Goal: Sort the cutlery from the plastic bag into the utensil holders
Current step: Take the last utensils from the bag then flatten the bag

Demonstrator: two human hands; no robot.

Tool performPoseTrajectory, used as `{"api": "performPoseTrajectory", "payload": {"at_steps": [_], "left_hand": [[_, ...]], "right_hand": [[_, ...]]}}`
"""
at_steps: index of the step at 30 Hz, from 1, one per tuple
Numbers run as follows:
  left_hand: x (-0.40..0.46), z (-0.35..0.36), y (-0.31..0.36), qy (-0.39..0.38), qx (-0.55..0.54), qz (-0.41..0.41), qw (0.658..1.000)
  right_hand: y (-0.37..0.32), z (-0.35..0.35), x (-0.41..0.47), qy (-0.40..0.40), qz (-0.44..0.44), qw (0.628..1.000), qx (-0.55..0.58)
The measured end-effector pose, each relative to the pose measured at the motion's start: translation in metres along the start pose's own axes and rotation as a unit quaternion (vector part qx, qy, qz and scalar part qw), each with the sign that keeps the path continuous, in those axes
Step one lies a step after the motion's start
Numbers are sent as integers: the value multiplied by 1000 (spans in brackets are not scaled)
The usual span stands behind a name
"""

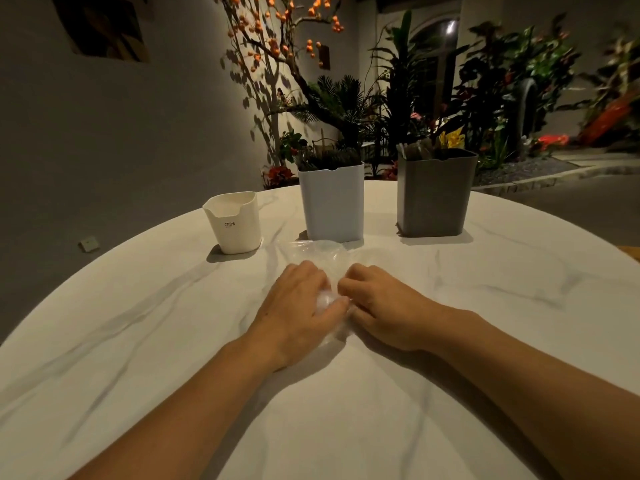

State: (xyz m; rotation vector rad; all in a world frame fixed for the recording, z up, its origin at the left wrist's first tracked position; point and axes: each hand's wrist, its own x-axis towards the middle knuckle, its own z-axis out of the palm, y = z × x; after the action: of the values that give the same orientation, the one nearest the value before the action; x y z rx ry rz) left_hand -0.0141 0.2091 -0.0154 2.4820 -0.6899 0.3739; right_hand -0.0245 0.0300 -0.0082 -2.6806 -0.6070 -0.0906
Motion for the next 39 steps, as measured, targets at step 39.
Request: {"api": "performPoseTrajectory", "payload": {"at_steps": [39], "left_hand": [[-5, 24, 42, -77, -88, -17, 993]], "right_hand": [[-20, -1, 15, 151, 228, 794, 544]]}}
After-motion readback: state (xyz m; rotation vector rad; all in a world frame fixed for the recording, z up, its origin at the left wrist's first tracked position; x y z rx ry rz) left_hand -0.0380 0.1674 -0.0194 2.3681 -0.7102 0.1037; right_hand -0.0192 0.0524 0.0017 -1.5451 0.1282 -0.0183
